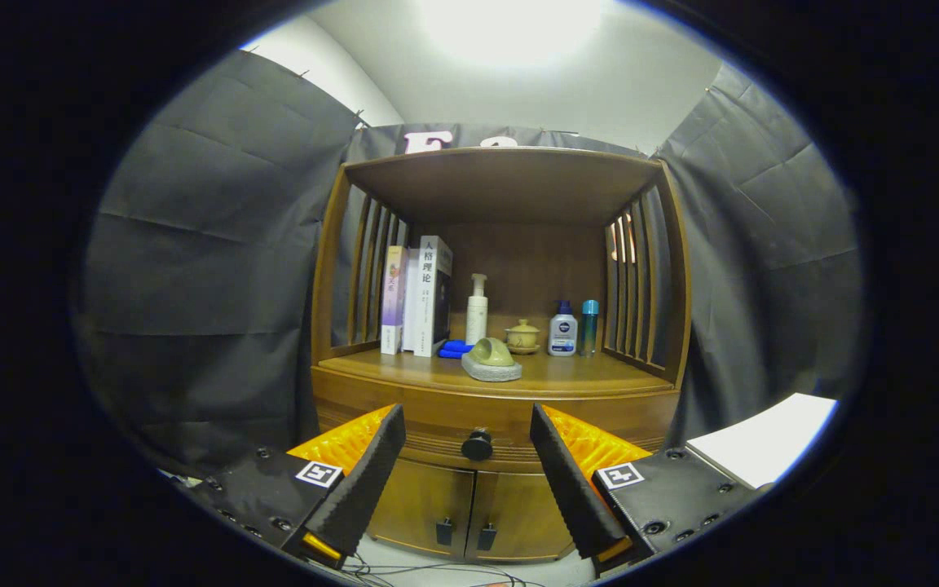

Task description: Pull open the drawer, take out the items inside it, and place them on the countertop above the cabinet.

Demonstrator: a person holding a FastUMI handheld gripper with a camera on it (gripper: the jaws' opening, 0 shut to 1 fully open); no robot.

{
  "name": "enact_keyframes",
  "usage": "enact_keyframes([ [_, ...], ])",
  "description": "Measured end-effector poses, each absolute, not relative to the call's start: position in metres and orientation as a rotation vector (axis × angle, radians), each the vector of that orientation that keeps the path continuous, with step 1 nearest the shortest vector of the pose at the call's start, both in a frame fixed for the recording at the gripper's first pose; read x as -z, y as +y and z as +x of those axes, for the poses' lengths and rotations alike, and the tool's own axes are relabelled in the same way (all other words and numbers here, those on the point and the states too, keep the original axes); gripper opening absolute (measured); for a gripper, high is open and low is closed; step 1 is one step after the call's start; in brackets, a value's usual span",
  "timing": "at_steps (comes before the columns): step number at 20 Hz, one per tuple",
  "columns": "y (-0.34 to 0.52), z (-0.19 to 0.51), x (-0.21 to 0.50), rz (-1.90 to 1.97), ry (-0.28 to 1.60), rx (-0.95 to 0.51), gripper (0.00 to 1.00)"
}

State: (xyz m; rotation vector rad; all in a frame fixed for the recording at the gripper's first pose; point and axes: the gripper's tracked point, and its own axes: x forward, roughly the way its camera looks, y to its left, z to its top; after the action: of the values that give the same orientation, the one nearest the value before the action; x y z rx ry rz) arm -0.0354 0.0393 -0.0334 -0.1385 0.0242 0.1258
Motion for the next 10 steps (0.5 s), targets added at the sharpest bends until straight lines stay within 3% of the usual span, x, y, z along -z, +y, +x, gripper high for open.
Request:
enact_keyframes([
  [10,0.052,-0.051,0.023,-0.116,0.001,-0.191,0.98],
])
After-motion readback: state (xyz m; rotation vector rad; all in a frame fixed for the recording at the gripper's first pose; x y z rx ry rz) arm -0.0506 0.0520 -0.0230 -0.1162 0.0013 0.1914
